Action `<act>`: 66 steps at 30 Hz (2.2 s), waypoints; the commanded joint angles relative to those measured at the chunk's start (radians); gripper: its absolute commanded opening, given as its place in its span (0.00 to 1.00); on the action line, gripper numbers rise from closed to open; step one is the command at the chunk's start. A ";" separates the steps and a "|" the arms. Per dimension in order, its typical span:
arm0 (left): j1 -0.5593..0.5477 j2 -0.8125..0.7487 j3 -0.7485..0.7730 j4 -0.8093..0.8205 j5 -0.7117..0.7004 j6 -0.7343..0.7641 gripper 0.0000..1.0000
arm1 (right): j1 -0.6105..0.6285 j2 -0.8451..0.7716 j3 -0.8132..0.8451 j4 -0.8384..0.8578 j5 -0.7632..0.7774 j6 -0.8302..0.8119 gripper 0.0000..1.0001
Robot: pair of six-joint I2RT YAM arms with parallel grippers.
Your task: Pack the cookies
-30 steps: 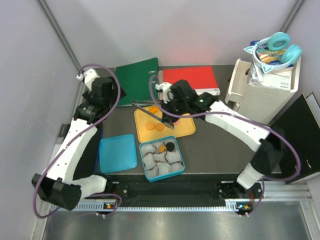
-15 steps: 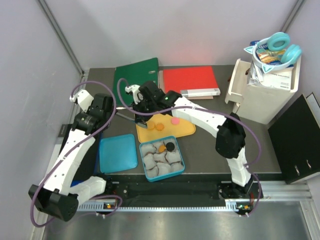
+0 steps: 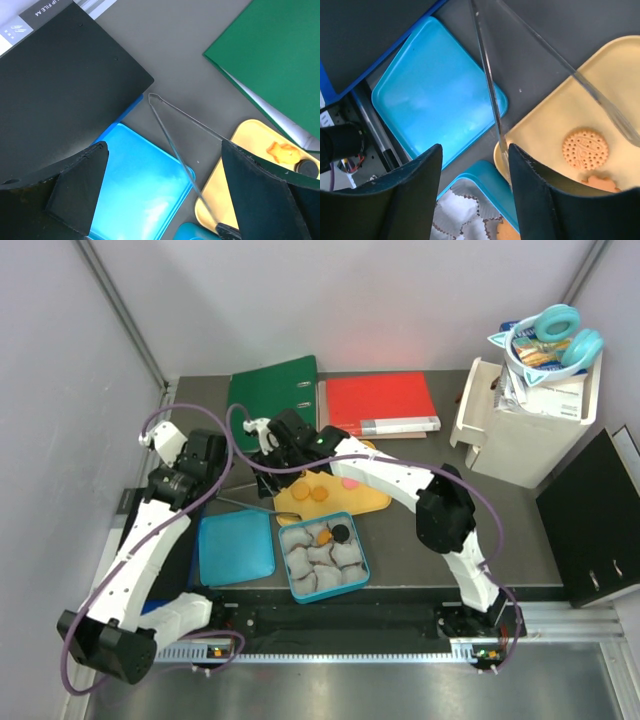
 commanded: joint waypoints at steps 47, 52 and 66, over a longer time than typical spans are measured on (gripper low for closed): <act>-0.082 0.602 0.094 0.508 0.499 0.706 0.92 | -0.029 -1.063 -0.759 -0.030 0.451 0.069 0.59; -0.079 0.586 0.077 0.529 0.524 0.701 0.93 | -0.031 -1.060 -0.762 -0.031 0.446 0.075 0.59; -0.079 0.527 -0.065 0.531 0.637 0.695 0.85 | -0.032 -1.035 -0.780 -0.016 0.448 0.078 0.59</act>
